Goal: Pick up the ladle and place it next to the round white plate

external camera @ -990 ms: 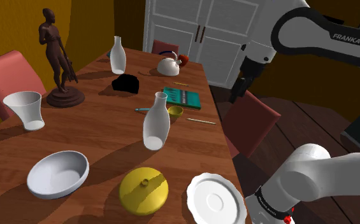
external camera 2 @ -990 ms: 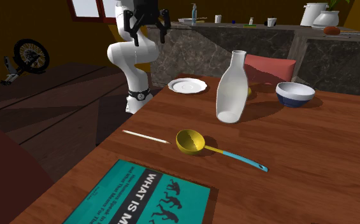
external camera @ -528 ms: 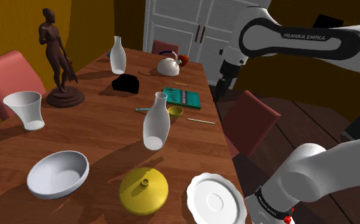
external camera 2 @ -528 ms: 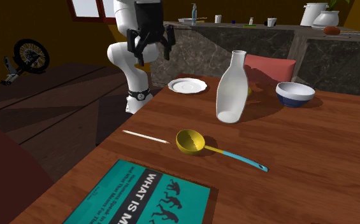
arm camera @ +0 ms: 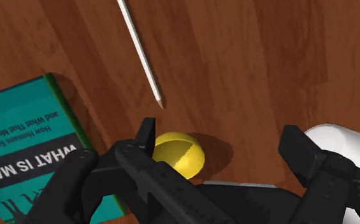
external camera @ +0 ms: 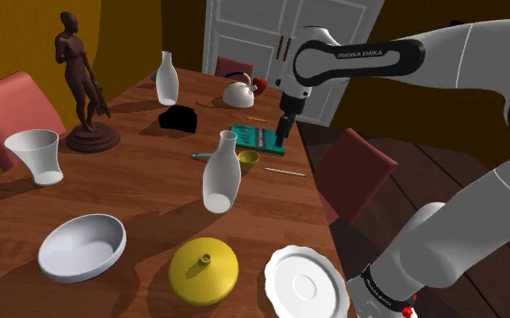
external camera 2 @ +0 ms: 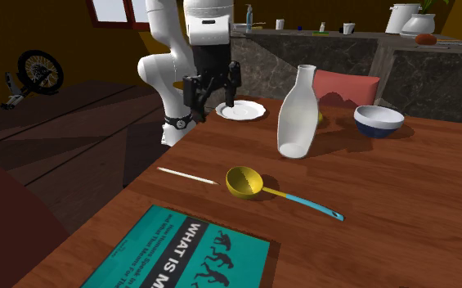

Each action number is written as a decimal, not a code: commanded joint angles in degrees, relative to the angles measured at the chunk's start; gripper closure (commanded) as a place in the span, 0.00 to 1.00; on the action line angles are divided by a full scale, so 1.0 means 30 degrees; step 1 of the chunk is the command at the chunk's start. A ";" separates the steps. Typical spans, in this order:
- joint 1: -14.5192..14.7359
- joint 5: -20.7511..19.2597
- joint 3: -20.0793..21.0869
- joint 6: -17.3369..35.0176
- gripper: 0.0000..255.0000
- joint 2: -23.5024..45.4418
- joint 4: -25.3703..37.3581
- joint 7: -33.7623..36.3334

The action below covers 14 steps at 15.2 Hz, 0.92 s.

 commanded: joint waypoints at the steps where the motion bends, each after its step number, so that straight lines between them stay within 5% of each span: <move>1: 0.0167 0.0125 0.0020 0.0215 0.00 0.1734 0.1239 -0.0790; 14: 0.0873 0.0302 0.1037 -0.0471 0.00 1.2115 1.0617 -0.4863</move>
